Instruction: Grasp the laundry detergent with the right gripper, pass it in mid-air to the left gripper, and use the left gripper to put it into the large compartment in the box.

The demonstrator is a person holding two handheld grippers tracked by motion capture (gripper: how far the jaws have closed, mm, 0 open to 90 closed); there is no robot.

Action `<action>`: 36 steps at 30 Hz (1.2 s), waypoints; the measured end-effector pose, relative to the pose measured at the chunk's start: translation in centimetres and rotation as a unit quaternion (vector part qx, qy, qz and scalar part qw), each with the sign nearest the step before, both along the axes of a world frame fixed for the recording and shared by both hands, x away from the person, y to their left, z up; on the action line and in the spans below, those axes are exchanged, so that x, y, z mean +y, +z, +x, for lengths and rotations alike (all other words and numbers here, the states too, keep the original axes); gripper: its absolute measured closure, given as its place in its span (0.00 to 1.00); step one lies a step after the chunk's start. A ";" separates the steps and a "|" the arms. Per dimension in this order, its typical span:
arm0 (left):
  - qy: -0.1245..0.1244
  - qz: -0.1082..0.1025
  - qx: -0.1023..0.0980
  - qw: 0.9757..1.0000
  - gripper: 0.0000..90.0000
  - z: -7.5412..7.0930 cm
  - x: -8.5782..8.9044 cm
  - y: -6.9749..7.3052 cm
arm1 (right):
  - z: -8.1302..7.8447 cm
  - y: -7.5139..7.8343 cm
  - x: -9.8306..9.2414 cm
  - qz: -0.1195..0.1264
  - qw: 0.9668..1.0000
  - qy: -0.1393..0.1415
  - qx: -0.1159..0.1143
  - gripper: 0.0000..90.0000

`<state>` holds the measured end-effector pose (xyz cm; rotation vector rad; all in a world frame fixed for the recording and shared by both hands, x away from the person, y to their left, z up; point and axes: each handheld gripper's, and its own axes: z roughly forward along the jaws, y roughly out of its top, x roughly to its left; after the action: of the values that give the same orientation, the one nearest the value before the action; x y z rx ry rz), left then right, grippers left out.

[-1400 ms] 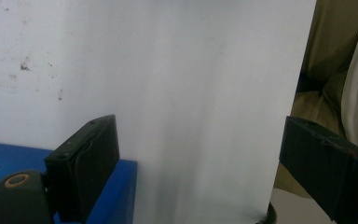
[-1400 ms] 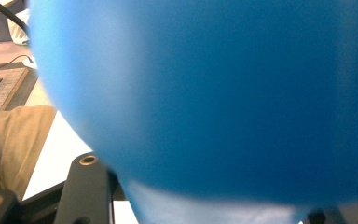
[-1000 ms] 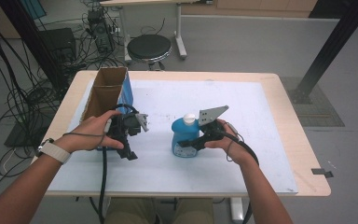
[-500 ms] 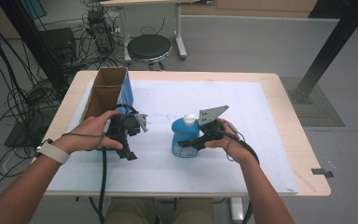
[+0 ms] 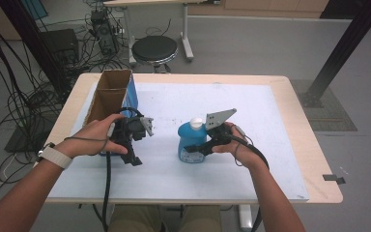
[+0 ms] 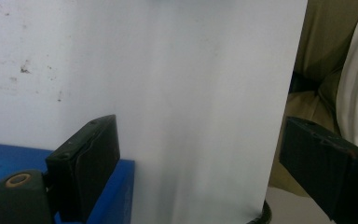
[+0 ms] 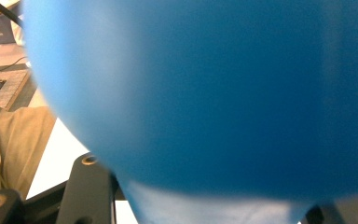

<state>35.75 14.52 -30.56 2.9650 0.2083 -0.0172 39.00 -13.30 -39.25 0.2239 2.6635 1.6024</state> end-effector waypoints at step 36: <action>0.008 -0.004 0.000 1.000 0.14 0.1 0.3 0.1 | 0.1 0.1 0.1 -0.005 1.000 0.003 0.000 0.48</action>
<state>35.80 14.80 -30.41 2.9552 0.2311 -0.0165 39.06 -13.23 -39.16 0.2170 2.6738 1.5918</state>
